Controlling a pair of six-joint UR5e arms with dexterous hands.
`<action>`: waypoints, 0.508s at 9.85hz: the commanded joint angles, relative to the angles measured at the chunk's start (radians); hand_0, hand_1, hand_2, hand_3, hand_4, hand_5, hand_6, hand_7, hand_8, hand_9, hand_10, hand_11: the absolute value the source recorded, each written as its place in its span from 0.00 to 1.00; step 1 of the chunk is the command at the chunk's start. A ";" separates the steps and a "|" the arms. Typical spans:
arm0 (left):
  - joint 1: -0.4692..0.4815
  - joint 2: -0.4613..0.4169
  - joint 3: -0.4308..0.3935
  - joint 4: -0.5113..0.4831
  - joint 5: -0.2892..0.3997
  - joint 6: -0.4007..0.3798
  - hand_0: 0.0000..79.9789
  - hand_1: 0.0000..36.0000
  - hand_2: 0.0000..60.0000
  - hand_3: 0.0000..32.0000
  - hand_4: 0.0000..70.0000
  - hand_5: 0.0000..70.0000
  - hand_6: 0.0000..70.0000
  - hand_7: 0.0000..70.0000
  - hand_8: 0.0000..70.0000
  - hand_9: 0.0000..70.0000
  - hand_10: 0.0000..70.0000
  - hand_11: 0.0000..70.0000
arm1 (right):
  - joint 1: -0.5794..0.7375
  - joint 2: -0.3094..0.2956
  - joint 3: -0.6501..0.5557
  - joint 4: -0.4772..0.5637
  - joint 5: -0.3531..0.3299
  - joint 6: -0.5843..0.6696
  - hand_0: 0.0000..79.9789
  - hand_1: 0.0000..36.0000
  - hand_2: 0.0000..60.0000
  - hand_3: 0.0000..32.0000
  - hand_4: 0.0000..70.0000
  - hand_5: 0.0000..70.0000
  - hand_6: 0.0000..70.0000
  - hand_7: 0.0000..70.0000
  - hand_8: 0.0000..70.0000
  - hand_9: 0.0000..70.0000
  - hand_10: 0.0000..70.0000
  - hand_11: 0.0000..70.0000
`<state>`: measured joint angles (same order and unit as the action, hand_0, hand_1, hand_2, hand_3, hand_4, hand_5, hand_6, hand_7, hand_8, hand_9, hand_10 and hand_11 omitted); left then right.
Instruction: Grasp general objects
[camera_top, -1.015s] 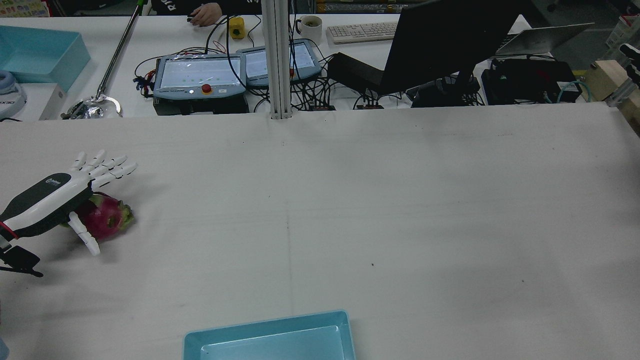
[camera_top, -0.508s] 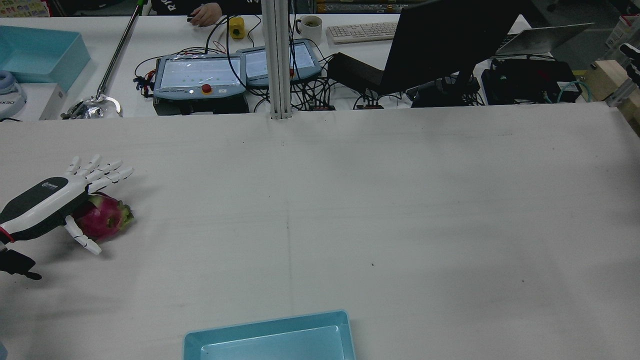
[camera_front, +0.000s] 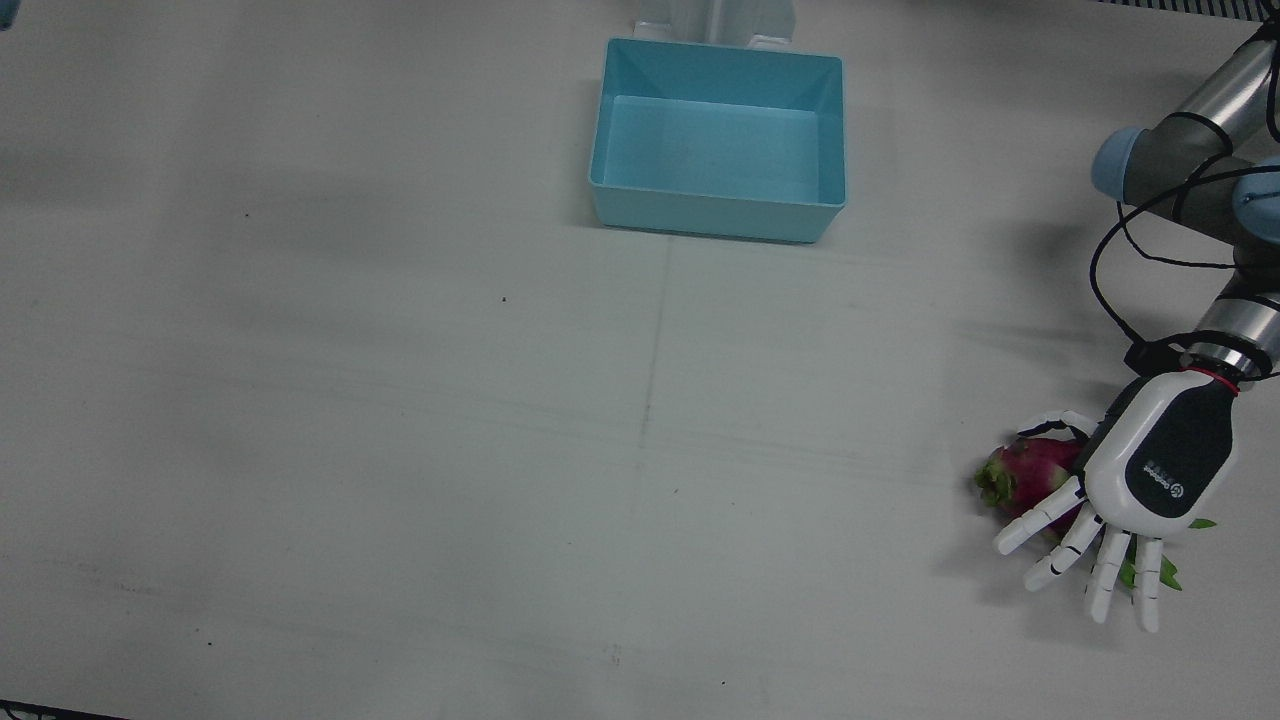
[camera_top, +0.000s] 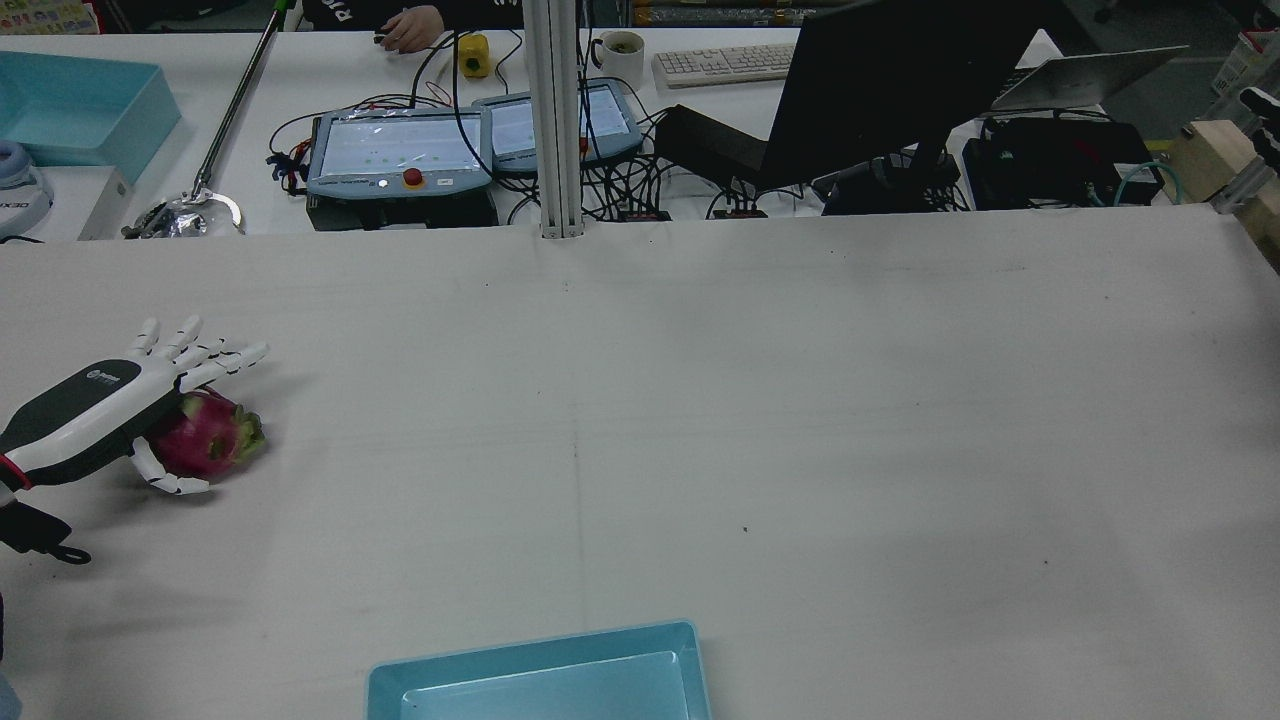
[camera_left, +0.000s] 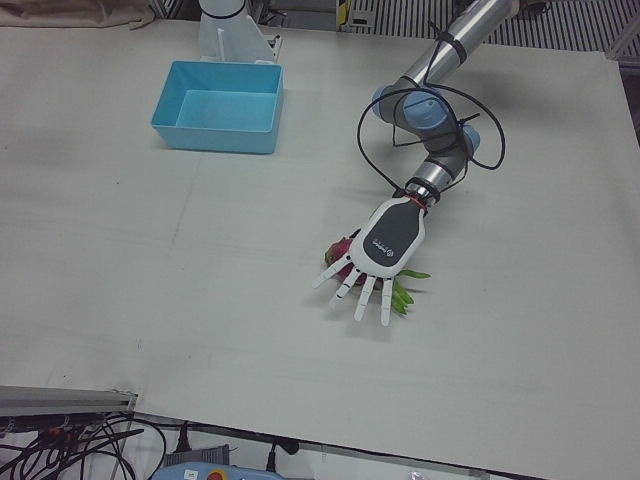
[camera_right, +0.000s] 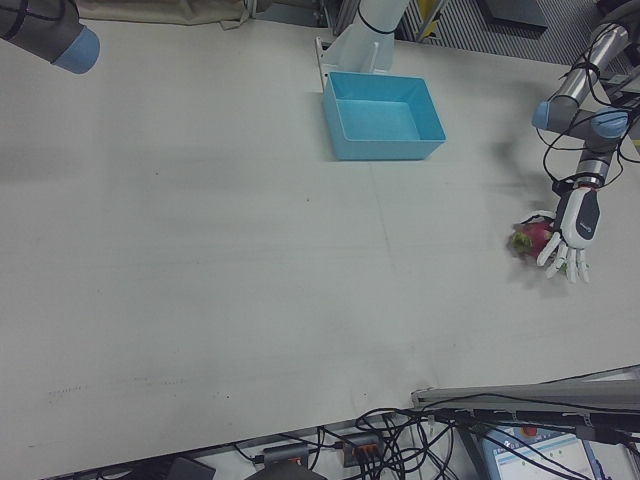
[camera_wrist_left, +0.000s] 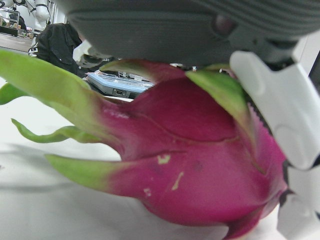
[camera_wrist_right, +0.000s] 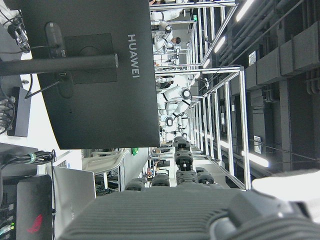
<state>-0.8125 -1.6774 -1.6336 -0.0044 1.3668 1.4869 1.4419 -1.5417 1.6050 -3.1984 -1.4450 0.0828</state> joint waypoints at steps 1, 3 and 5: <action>0.001 -0.002 -0.002 0.003 -0.002 0.015 0.61 0.48 0.34 1.00 0.00 0.22 0.00 0.43 0.11 0.07 0.16 0.25 | 0.000 0.000 0.001 0.000 0.000 0.000 0.00 0.00 0.00 0.00 0.00 0.00 0.00 0.00 0.00 0.00 0.00 0.00; 0.001 -0.002 -0.005 0.004 -0.003 0.016 0.61 0.42 0.29 1.00 0.00 0.29 0.07 0.54 0.20 0.11 0.58 0.83 | 0.000 0.000 0.000 0.000 0.000 0.000 0.00 0.00 0.00 0.00 0.00 0.00 0.00 0.00 0.00 0.00 0.00 0.00; 0.001 -0.002 -0.006 0.004 -0.005 0.016 0.60 0.30 0.26 1.00 0.00 0.40 0.26 0.81 0.41 0.40 1.00 1.00 | 0.000 0.000 0.001 0.000 0.000 0.000 0.00 0.00 0.00 0.00 0.00 0.00 0.00 0.00 0.00 0.00 0.00 0.00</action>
<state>-0.8115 -1.6794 -1.6374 -0.0007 1.3641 1.5018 1.4417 -1.5416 1.6056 -3.1983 -1.4450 0.0828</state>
